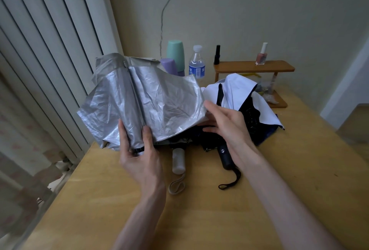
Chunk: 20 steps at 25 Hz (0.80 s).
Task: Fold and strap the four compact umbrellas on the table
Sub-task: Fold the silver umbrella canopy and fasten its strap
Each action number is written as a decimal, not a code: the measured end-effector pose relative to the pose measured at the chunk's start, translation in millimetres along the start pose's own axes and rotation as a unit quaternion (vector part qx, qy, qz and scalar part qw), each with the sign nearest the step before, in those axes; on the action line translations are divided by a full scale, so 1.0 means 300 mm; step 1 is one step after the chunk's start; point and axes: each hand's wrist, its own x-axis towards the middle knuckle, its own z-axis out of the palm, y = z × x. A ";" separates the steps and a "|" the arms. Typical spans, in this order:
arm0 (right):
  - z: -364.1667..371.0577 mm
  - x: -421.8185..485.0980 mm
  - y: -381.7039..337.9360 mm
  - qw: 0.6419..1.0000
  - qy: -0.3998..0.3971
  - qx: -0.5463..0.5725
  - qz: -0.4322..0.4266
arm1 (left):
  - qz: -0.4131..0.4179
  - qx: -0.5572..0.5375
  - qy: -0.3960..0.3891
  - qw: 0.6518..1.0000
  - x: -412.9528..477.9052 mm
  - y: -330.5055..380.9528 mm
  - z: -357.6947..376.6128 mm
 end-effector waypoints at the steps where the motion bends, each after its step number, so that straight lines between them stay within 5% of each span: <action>1: -0.007 0.006 0.005 1.000 0.016 -0.005 -0.014 | 0.001 -0.001 -0.006 1.000 -0.004 -0.001 0.003; 10: 0.014 0.020 0.073 0.972 0.069 -0.110 -0.197 | -0.004 -0.018 0.002 1.000 -0.012 0.014 0.006; 16: -0.035 0.019 0.003 0.999 -0.035 -0.036 -0.014 | -0.011 -0.011 0.006 1.000 -0.007 0.003 -0.003; 20: -0.055 0.025 0.017 0.997 -0.019 -0.057 -0.053 | -0.004 -0.008 0.013 1.000 0.000 0.009 0.002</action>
